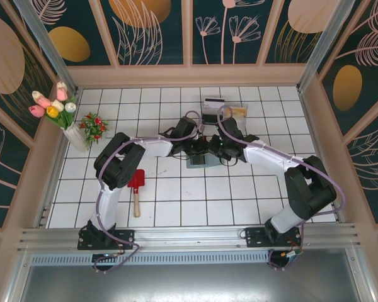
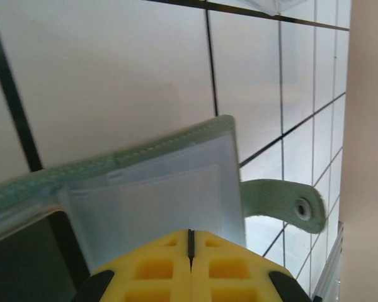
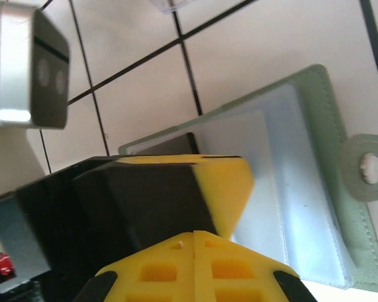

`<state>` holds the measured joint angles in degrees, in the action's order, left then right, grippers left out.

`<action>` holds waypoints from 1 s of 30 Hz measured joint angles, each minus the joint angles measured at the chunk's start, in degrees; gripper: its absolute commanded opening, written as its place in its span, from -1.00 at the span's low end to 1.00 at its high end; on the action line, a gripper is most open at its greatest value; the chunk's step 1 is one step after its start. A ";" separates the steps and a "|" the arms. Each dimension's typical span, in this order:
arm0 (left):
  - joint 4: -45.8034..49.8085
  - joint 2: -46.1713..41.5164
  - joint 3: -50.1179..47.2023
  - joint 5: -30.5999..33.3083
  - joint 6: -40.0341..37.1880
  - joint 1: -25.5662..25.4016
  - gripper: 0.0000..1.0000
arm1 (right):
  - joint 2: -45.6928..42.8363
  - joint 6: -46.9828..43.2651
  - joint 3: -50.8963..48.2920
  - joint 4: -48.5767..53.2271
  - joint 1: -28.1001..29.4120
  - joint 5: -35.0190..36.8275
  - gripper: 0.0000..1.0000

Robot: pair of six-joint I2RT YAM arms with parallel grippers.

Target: Take the credit cards out of the card holder

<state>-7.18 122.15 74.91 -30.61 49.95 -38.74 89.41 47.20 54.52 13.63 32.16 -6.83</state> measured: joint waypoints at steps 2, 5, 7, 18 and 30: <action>0.72 0.13 0.00 0.63 0.00 0.00 -1.00 | 0.24 0.76 -0.66 -0.74 -0.44 -0.79 -0.95; 1.31 0.13 0.00 1.53 -0.02 0.00 -1.00 | 1.51 1.33 -0.66 -2.14 -0.46 -1.99 -0.99; 1.70 0.13 0.00 2.23 -0.17 0.00 -1.00 | 2.60 1.55 -0.66 -2.75 -0.46 -2.47 -1.00; 3.41 -3.02 -1.29 4.35 -0.20 0.09 -1.00 | 4.61 2.60 -3.17 -5.77 -5.07 -4.70 -1.00; 3.65 -12.37 -11.13 8.63 0.28 3.32 -0.79 | 8.57 -4.92 -1.14 -7.58 -5.11 -11.26 -0.79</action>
<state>-3.53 109.78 63.79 -21.98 50.24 -35.42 97.97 42.28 53.39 6.04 27.05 -18.09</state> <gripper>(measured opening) 0.099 0.089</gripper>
